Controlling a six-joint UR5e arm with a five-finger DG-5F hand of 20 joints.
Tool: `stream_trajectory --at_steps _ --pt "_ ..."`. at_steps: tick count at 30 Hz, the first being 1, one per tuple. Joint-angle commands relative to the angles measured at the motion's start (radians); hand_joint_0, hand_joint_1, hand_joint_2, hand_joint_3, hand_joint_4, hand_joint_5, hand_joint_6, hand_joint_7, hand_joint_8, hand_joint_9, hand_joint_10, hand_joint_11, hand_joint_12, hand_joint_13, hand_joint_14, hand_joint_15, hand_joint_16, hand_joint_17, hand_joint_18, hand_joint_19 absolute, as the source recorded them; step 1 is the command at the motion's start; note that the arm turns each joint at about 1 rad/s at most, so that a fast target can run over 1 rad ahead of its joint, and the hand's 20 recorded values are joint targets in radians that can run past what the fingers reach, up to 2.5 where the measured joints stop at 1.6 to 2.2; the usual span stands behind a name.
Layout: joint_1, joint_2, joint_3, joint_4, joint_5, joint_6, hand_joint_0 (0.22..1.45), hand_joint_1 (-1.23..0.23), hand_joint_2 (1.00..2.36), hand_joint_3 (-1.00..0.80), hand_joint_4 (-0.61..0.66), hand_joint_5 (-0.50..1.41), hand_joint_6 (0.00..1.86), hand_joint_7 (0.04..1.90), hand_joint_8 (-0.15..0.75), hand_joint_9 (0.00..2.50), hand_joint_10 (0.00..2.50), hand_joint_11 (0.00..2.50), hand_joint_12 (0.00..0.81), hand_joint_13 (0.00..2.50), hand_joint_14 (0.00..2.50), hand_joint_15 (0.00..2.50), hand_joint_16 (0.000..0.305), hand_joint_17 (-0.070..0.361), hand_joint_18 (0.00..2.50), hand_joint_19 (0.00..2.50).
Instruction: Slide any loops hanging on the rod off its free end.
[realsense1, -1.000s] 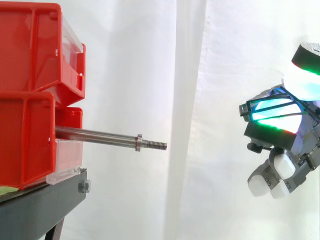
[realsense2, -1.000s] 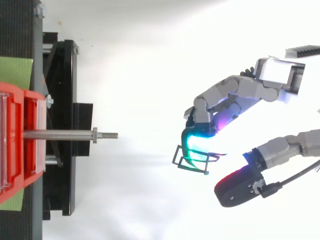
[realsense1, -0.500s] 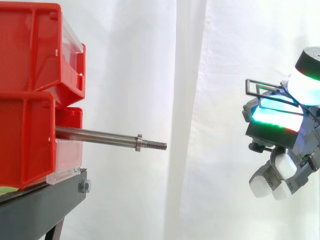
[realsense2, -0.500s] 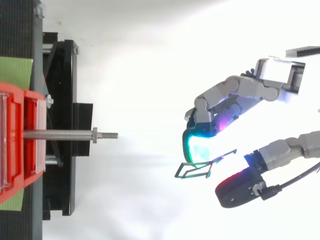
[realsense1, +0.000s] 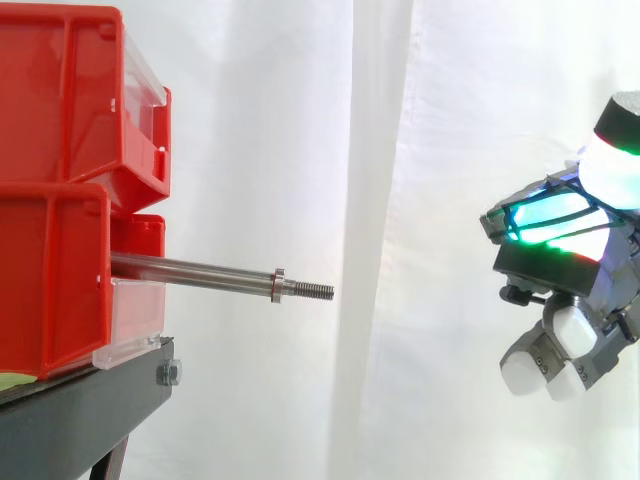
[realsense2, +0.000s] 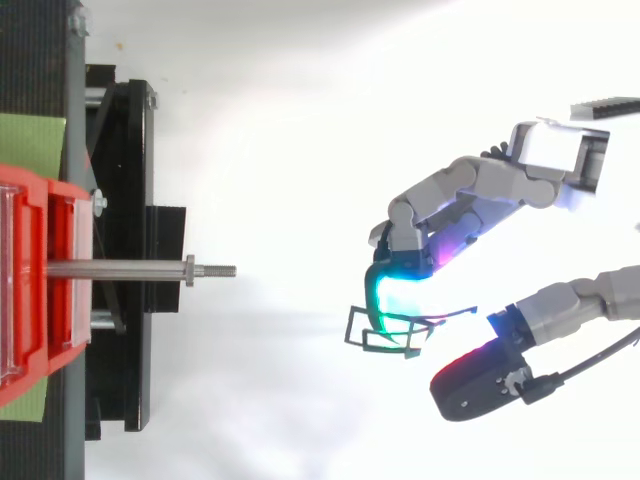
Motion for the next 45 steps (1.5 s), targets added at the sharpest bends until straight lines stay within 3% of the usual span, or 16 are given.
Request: stream_trajectory --at_steps 1,11,15,22,28,34,45 --pt "0.001 0.000 0.001 -0.003 0.000 0.000 0.57 -0.67 1.01 -0.39 0.16 -0.16 0.85 1.14 0.327 0.84 0.01 0.29 0.310 0.58 0.00 0.00 0.040 0.089 0.53 0.06" --pt "0.006 0.000 0.000 -0.003 0.000 0.000 0.57 -0.62 1.01 -0.36 0.15 -0.15 0.84 1.15 0.329 0.87 0.01 0.29 0.309 0.57 0.00 0.00 0.039 0.088 0.52 0.07" --pt "0.006 0.000 0.000 -0.003 0.000 0.000 0.59 -0.75 1.01 -0.32 0.14 -0.16 0.84 1.16 0.327 0.86 0.01 0.29 0.308 0.57 0.00 0.00 0.039 0.087 0.52 0.06" --pt "0.006 0.000 0.000 -0.004 0.000 0.011 0.61 -0.82 1.01 -0.35 0.13 -0.17 0.86 1.14 0.315 0.83 0.01 0.29 0.310 0.57 0.00 0.00 0.039 0.087 0.52 0.06" --pt "0.007 0.000 0.000 -0.007 0.005 0.017 0.60 -0.76 1.01 -0.39 0.15 -0.17 0.86 1.12 0.315 0.84 0.01 0.29 0.311 0.57 0.00 0.00 0.039 0.088 0.53 0.06" --pt "0.012 0.000 0.000 -0.032 0.014 0.075 0.57 -0.63 1.01 -0.42 0.16 -0.16 0.84 1.13 0.325 0.86 0.01 0.29 0.310 0.57 0.00 0.00 0.039 0.088 0.52 0.06" --pt "0.016 0.000 0.000 -0.047 0.014 0.098 0.58 -0.60 1.01 -0.41 0.16 -0.15 0.83 1.12 0.330 0.87 0.01 0.29 0.311 0.57 0.00 0.00 0.039 0.088 0.51 0.07"
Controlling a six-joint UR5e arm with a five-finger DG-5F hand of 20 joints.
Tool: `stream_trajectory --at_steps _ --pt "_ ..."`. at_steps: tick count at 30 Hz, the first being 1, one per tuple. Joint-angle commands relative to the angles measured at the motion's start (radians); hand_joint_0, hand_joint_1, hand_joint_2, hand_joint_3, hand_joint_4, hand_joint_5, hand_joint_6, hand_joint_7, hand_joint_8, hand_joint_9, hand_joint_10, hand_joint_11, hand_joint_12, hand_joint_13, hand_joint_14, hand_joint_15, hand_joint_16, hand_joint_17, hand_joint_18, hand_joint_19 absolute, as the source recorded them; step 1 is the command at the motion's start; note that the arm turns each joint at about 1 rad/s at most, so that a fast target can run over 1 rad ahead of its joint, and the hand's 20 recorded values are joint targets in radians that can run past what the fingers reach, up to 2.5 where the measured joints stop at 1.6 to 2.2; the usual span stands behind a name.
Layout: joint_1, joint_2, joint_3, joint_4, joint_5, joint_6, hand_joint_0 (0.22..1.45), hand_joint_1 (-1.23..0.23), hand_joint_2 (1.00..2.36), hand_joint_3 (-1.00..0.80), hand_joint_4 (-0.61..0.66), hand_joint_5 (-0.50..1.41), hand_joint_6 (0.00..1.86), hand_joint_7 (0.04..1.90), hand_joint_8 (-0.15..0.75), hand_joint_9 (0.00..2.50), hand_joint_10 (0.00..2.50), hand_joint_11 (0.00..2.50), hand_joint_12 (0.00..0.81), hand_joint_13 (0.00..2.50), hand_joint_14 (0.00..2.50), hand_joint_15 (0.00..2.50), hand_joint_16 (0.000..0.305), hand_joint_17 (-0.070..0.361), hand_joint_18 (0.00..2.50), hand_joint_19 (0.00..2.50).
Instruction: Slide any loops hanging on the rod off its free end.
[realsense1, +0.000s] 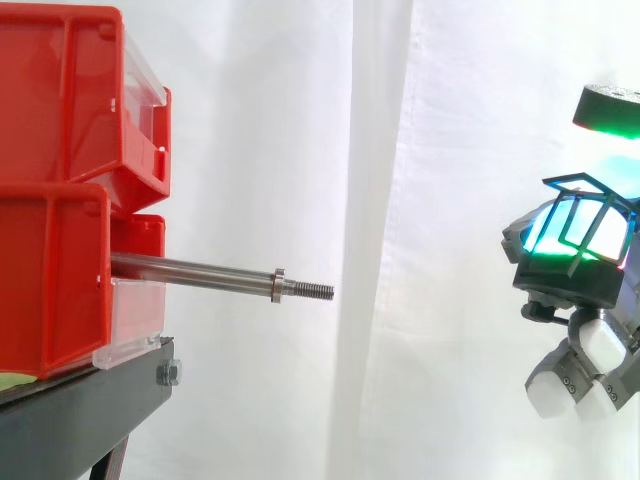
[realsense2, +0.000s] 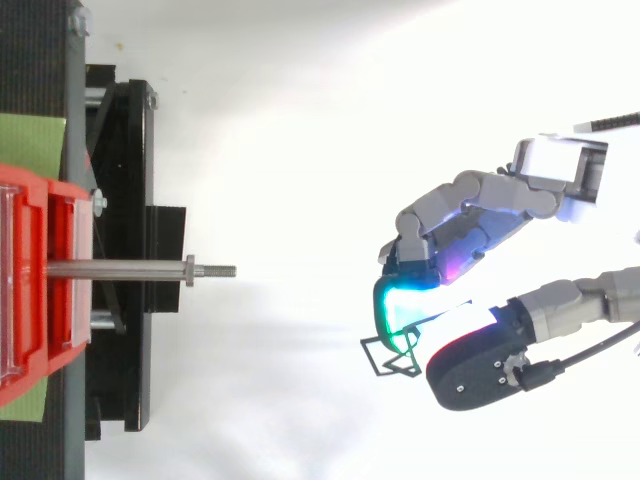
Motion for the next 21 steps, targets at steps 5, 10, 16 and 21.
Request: stream_trajectory --at_steps 5,10,16,21 --pt "0.002 0.000 0.000 0.000 0.000 0.001 0.59 -0.71 1.02 -0.31 0.16 -0.15 0.85 1.18 0.328 0.87 0.01 0.29 0.308 0.57 0.00 0.00 0.039 0.087 0.51 0.06" --pt "0.002 0.000 0.000 -0.001 0.000 0.001 0.59 -0.79 1.02 -0.23 0.11 -0.16 0.86 1.29 0.328 0.86 0.01 0.29 0.308 0.57 0.00 0.00 0.039 0.087 0.52 0.05" --pt "0.002 0.000 0.000 -0.009 0.000 0.001 0.59 -0.76 1.02 -0.25 0.13 -0.16 0.88 1.22 0.325 0.86 0.01 0.30 0.309 0.57 0.00 0.00 0.039 0.087 0.52 0.06" --pt "0.002 0.000 0.000 -0.023 0.000 0.018 0.54 -0.61 1.02 -0.25 0.15 -0.15 0.87 1.21 0.324 0.87 0.01 0.26 0.321 0.56 0.00 0.00 0.041 0.093 0.50 0.07"
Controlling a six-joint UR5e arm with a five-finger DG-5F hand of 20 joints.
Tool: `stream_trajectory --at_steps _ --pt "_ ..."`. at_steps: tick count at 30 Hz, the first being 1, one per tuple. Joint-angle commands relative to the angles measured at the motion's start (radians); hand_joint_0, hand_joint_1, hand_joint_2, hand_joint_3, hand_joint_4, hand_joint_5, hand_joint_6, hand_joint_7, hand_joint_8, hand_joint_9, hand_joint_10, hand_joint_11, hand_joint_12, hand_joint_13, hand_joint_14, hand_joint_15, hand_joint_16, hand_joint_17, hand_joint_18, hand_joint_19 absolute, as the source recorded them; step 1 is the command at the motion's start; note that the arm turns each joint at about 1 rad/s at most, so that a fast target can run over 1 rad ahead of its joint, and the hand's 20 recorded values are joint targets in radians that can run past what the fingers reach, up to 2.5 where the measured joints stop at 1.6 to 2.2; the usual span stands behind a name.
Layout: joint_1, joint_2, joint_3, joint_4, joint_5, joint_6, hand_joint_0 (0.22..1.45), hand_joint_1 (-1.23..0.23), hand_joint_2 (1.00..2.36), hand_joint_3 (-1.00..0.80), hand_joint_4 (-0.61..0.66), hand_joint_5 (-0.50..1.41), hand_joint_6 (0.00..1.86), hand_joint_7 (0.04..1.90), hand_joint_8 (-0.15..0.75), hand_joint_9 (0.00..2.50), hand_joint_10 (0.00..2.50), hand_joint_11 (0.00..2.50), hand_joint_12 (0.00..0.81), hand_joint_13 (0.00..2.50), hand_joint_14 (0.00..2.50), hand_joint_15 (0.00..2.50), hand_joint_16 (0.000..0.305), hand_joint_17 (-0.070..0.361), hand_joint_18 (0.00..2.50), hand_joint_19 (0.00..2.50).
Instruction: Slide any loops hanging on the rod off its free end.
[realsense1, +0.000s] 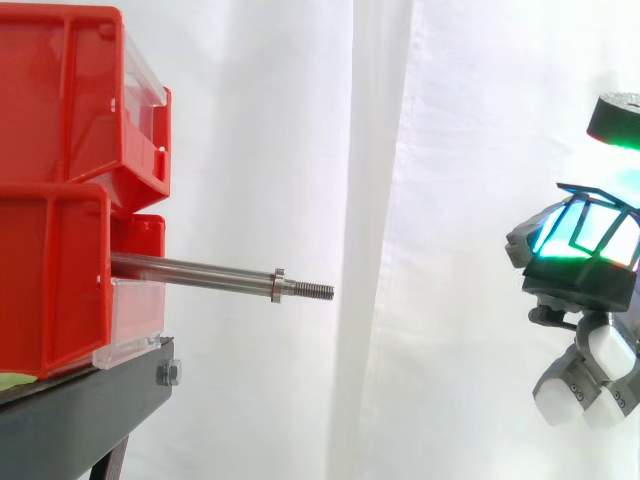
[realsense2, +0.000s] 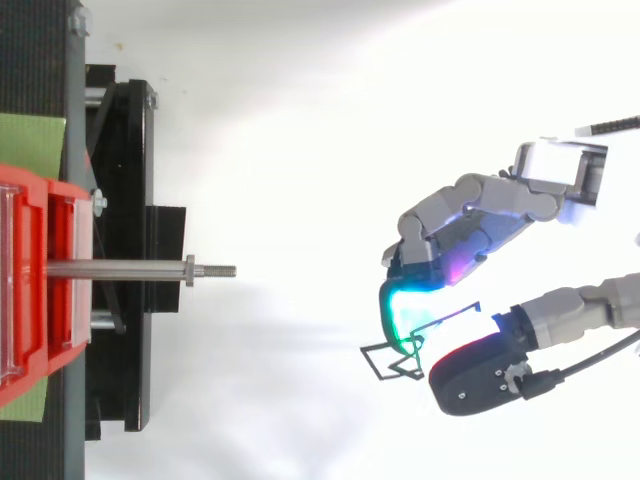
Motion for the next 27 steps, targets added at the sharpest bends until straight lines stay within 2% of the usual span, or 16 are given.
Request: stream_trajectory --at_steps 1,6,10,15,23,27 --pt "0.001 0.000 0.000 -0.009 0.000 0.013 0.54 -0.57 1.02 -0.25 0.15 -0.13 0.85 1.23 0.329 0.86 0.01 0.25 0.324 0.55 0.00 0.00 0.041 0.093 0.48 0.08" --pt "0.006 0.000 0.000 -0.012 0.005 0.020 0.54 -0.55 1.02 -0.22 0.16 -0.13 0.84 1.26 0.332 0.85 0.01 0.25 0.330 0.53 0.00 0.00 0.042 0.094 0.47 0.07" --pt "0.008 0.000 0.000 -0.012 0.008 0.020 0.54 -0.65 1.02 -0.13 0.17 -0.13 0.86 1.27 0.338 0.85 0.01 0.26 0.334 0.53 0.00 0.00 0.043 0.096 0.48 0.06" --pt "0.008 0.000 0.000 -0.012 0.008 0.018 0.54 -0.73 1.02 -0.11 0.14 -0.15 0.87 1.24 0.322 0.82 0.01 0.27 0.340 0.51 0.00 0.00 0.044 0.098 0.49 0.06" --pt "0.008 0.000 0.000 -0.015 0.006 0.020 0.59 -0.83 1.02 -0.30 0.15 -0.17 0.88 1.17 0.305 0.78 0.01 0.28 0.339 0.49 0.00 0.00 0.044 0.099 0.50 0.06" --pt "0.008 0.002 0.001 -0.025 0.008 0.021 0.58 -0.71 1.01 -0.39 0.15 -0.16 0.87 1.15 0.312 0.83 0.01 0.28 0.336 0.50 0.00 0.00 0.044 0.100 0.51 0.07"
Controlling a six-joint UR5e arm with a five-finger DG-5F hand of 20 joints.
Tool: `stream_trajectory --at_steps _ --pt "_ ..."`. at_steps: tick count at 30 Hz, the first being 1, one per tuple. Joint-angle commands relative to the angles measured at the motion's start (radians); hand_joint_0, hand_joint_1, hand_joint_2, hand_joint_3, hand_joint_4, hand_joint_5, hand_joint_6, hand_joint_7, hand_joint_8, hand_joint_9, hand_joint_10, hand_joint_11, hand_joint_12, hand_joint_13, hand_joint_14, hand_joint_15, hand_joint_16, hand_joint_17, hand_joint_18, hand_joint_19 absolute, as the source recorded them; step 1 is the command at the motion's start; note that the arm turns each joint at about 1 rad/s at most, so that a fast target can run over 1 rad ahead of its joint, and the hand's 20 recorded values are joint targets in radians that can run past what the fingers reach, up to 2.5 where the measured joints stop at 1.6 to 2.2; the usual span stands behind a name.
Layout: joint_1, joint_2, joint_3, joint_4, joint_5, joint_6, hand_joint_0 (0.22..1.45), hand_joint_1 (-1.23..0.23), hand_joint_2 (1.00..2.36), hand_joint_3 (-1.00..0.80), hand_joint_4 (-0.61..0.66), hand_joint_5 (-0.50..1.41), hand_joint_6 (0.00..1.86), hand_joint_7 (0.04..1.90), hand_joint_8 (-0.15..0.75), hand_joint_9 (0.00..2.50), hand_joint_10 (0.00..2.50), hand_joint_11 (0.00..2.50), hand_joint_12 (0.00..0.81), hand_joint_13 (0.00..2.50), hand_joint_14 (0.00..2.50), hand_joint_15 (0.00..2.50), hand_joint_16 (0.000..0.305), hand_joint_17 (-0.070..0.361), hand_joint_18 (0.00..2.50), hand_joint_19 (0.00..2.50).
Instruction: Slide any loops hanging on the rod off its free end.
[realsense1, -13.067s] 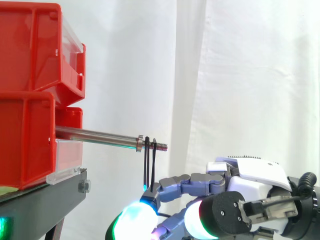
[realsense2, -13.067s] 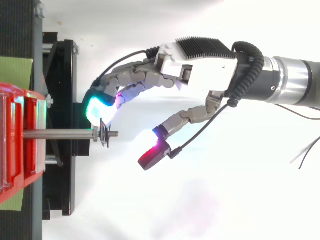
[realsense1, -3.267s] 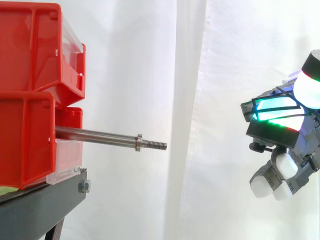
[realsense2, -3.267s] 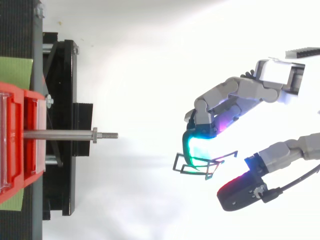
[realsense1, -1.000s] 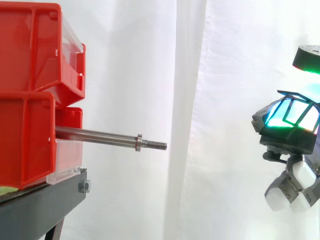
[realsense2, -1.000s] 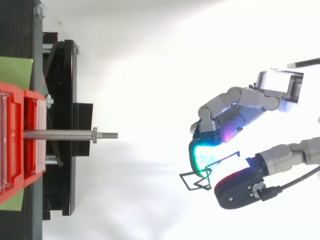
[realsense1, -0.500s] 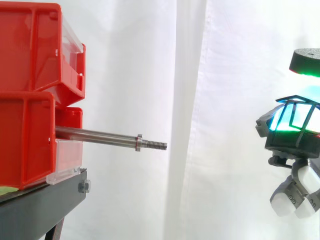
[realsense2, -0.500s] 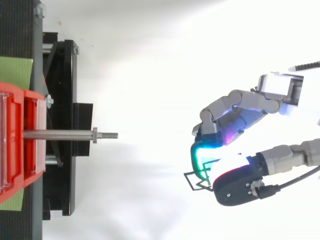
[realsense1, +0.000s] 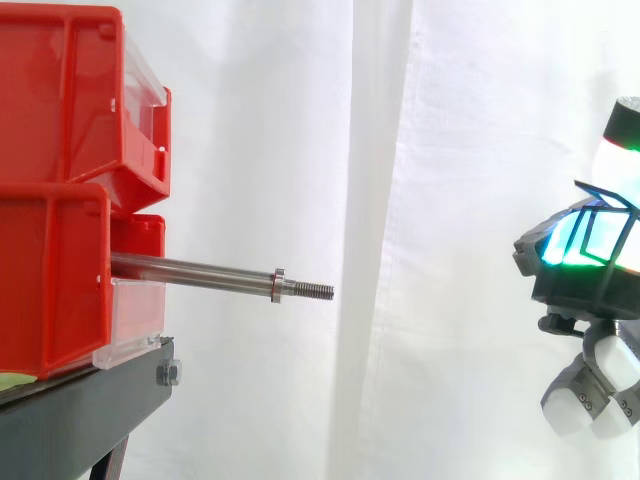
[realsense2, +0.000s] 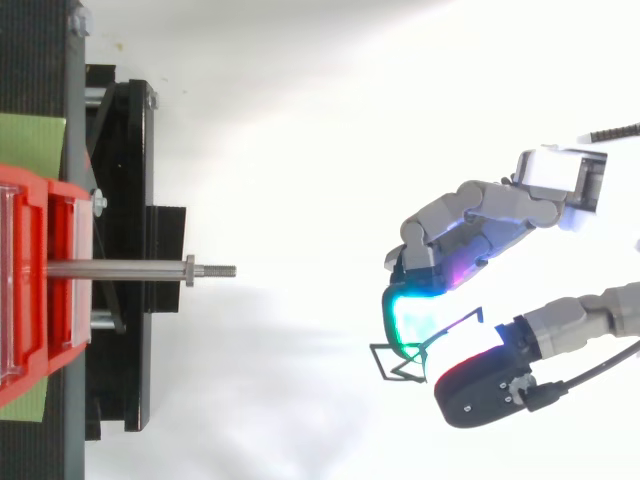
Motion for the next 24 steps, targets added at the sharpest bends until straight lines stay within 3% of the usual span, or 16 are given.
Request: stream_trajectory --at_steps 1,7,19,22,24 --pt "0.000 0.001 0.001 -0.014 0.001 0.002 0.57 -0.69 1.01 -0.40 0.15 -0.15 0.86 1.17 0.313 0.84 0.01 0.28 0.334 0.51 0.00 0.00 0.044 0.100 0.52 0.08" --pt "0.004 0.001 0.001 -0.017 0.001 0.005 0.57 -0.59 1.01 -0.39 0.18 -0.14 0.84 1.20 0.317 0.87 0.01 0.27 0.332 0.55 0.00 0.00 0.044 0.100 0.55 0.09" --pt "0.011 0.001 0.001 -0.017 0.001 0.010 0.57 -0.76 1.02 -0.18 0.13 -0.13 0.86 1.23 0.325 0.88 0.01 0.30 0.332 0.57 0.00 0.00 0.044 0.100 0.58 0.09" --pt "0.011 0.001 0.001 -0.017 0.001 0.013 0.56 -0.76 1.02 -0.18 0.13 -0.14 0.87 1.18 0.323 0.87 0.01 0.29 0.333 0.56 0.00 0.00 0.045 0.100 0.58 0.10" --pt "0.011 0.001 0.001 -0.017 0.001 0.013 0.57 -0.75 1.02 -0.28 0.17 -0.15 0.85 1.17 0.322 0.87 0.01 0.29 0.333 0.56 0.00 0.00 0.045 0.100 0.58 0.10"
